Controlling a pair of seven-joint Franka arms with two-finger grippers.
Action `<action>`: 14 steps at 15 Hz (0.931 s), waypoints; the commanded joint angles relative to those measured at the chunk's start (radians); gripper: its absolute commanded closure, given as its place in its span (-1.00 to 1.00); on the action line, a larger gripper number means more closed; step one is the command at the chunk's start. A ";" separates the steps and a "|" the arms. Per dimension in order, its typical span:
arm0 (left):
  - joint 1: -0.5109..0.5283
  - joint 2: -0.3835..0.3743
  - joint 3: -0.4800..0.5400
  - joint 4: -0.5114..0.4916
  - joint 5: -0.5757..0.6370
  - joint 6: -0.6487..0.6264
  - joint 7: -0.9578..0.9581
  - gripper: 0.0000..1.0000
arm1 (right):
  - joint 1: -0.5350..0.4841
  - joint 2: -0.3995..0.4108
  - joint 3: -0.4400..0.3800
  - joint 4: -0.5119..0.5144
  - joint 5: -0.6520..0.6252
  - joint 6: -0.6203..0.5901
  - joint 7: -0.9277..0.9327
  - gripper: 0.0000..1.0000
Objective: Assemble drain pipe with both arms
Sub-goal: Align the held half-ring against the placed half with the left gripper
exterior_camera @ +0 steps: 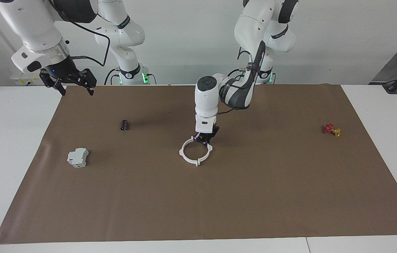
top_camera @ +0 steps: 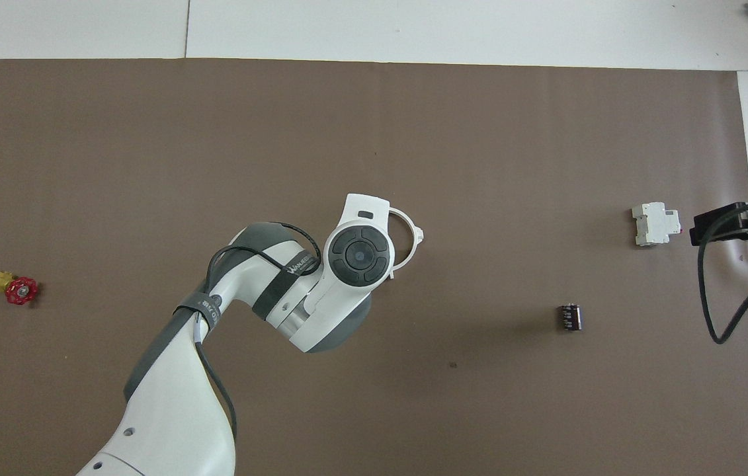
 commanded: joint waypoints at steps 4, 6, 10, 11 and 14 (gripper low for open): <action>-0.001 0.028 0.003 0.008 0.017 -0.006 -0.023 1.00 | -0.005 -0.010 0.000 -0.007 0.022 0.019 0.001 -1.00; -0.006 0.028 0.003 0.019 0.017 -0.016 -0.029 1.00 | -0.005 -0.010 0.000 -0.007 0.021 0.019 -0.001 -1.00; -0.007 0.028 0.003 0.019 0.018 -0.019 -0.049 1.00 | -0.005 -0.010 0.000 -0.007 0.022 0.017 -0.001 -1.00; -0.010 0.028 0.003 0.019 0.017 -0.020 -0.060 1.00 | -0.005 -0.010 0.000 -0.007 0.022 0.019 -0.001 -1.00; -0.015 0.029 0.003 0.027 0.015 -0.037 -0.116 1.00 | -0.005 -0.010 0.000 -0.007 0.022 0.019 -0.001 -1.00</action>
